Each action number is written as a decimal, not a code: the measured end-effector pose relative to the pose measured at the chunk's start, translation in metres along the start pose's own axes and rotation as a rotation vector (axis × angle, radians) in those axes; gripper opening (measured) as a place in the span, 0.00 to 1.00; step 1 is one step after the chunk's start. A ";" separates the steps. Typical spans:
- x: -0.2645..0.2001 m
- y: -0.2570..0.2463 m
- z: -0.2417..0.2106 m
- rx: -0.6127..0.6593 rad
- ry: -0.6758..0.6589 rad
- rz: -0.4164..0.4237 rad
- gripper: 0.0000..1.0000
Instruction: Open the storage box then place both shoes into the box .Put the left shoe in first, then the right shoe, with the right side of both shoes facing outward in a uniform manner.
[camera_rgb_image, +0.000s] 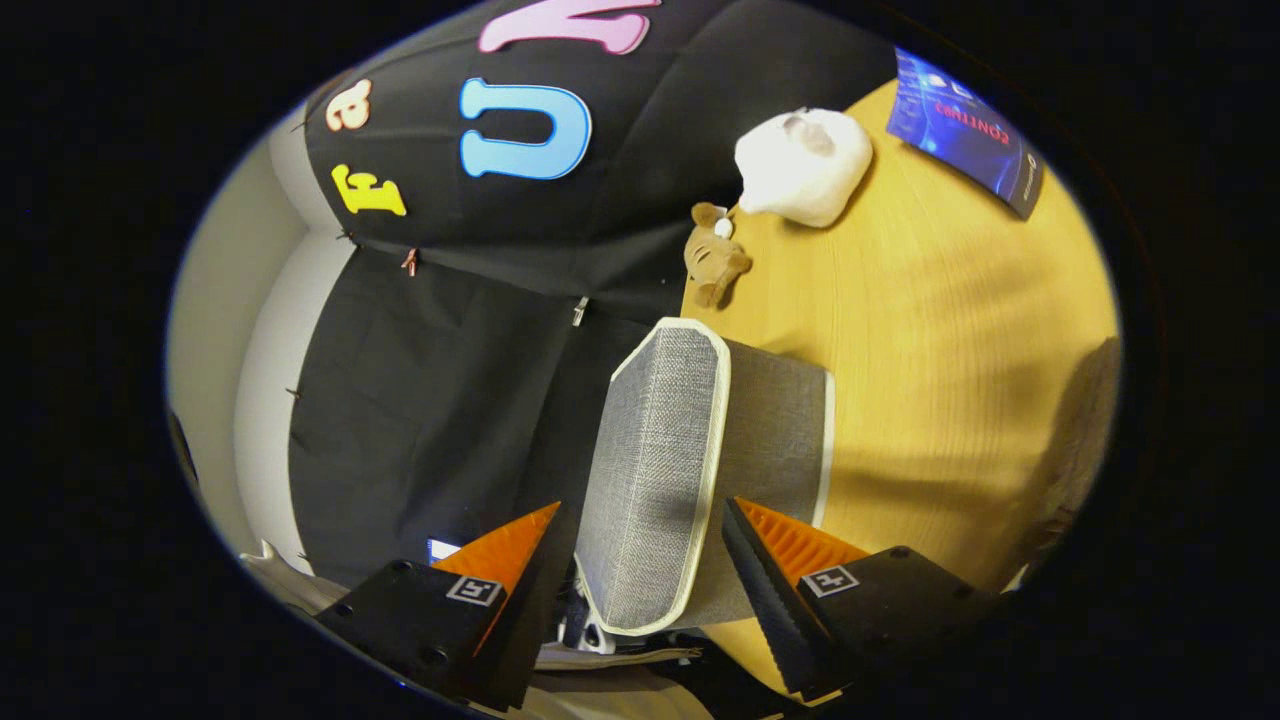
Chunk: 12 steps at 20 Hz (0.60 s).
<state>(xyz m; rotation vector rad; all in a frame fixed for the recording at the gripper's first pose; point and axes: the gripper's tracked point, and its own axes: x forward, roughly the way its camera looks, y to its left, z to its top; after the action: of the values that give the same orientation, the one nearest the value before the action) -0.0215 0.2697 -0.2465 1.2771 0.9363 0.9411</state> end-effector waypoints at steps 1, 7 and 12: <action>0.008 -0.008 -0.002 0.021 0.018 0.005 0.93; 0.032 -0.014 -0.015 0.159 0.101 0.134 0.85; 0.034 -0.012 -0.020 0.182 0.127 0.181 0.75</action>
<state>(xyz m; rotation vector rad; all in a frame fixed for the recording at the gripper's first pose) -0.0277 0.3080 -0.2611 1.4892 1.0364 1.1079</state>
